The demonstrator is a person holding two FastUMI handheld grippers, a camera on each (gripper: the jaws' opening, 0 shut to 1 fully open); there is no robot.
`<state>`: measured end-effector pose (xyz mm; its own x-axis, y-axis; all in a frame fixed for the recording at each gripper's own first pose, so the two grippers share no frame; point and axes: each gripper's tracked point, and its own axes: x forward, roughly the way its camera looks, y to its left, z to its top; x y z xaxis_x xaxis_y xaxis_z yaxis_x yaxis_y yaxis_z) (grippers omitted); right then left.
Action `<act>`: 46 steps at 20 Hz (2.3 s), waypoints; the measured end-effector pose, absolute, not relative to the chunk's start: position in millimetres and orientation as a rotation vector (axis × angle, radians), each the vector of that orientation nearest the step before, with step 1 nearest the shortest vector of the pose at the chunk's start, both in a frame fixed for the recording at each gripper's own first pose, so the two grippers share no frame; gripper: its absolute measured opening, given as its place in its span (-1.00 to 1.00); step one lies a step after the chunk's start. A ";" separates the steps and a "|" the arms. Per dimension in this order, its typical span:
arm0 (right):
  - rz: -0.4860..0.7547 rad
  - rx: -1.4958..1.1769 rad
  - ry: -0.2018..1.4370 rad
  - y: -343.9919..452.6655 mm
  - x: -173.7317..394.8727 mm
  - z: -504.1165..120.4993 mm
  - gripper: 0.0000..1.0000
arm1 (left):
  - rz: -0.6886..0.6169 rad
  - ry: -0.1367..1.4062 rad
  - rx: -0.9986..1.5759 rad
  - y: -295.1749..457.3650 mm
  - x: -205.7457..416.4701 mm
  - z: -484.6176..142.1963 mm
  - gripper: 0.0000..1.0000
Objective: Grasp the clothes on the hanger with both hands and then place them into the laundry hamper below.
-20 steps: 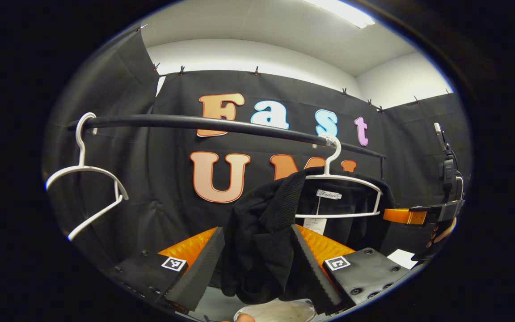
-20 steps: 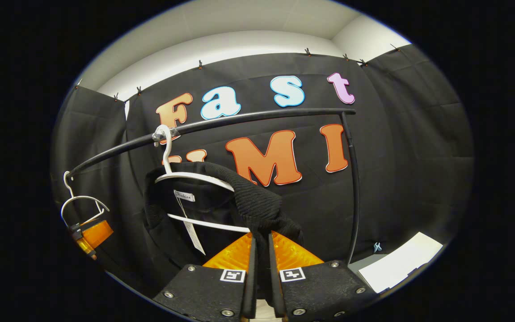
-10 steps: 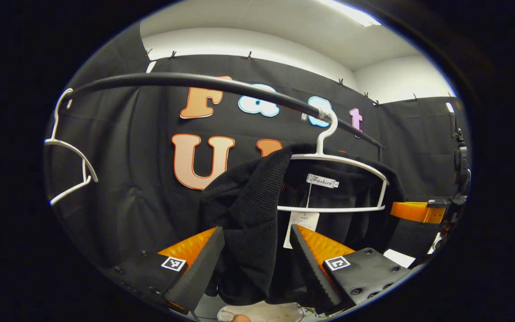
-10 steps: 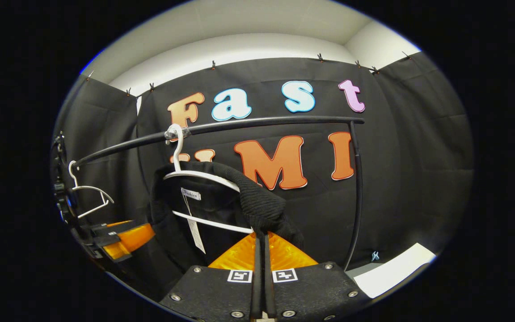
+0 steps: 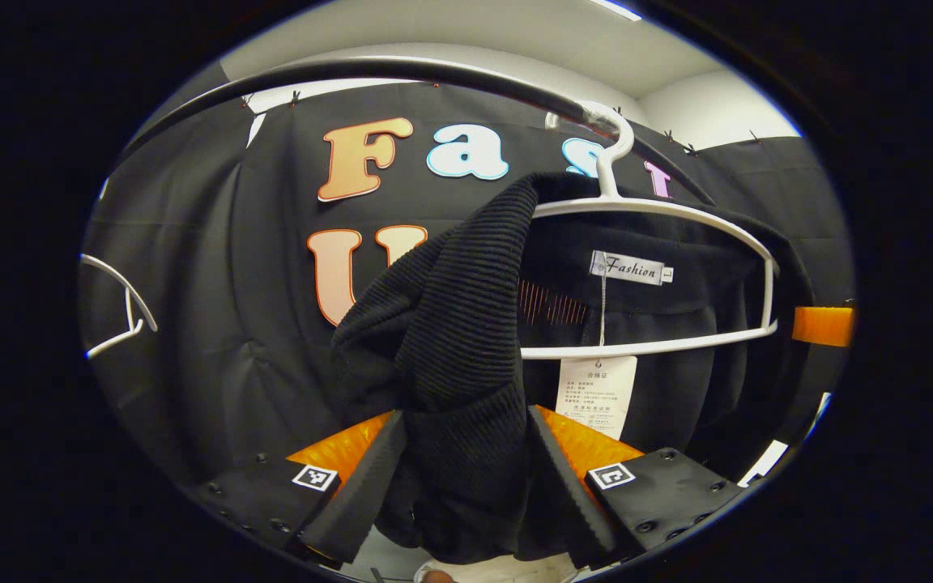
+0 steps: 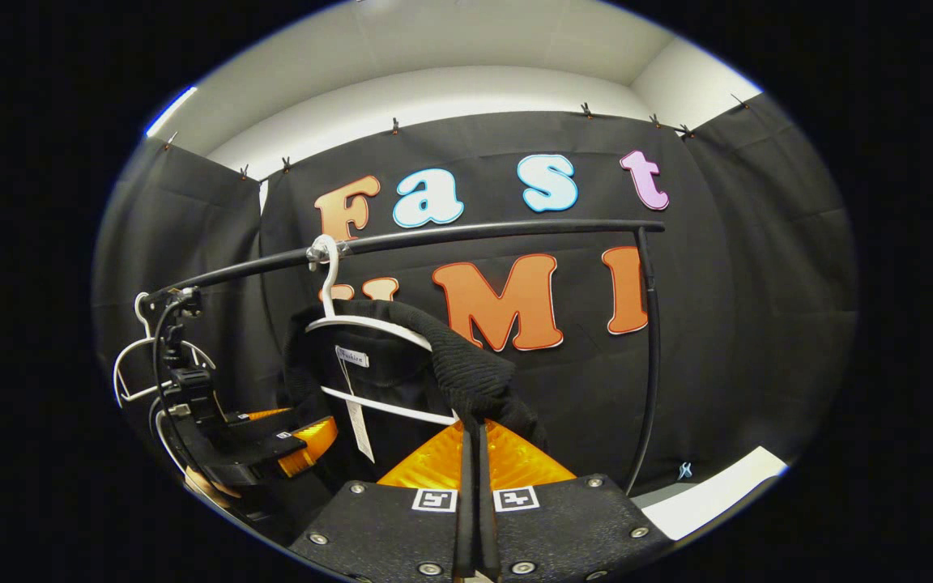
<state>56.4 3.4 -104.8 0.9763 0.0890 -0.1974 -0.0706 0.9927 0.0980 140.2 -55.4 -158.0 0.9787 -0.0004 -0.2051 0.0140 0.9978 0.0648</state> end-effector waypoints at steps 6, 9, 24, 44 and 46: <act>0.085 0.078 0.179 -2.6 53.1 -103.3 -0.97 | -0.025 0.228 -0.021 -57.1 151.7 -171.7 0.46; 0.084 0.078 0.179 -4.2 50.8 -101.7 -1.00 | -0.075 0.214 -0.032 -64.4 151.6 -169.7 -0.21; -0.012 -0.001 0.092 -49.1 46.4 -56.1 -1.00 | 0.140 -0.012 0.179 39.9 132.8 -55.3 -0.82; 0.018 0.089 0.102 -98.5 63.8 -92.0 -1.00 | 0.160 -0.039 0.238 37.9 147.1 -10.1 -0.87; 0.033 0.129 0.087 -97.5 60.6 -98.8 -1.00 | 0.161 -0.039 0.229 38.7 146.4 -9.8 -0.82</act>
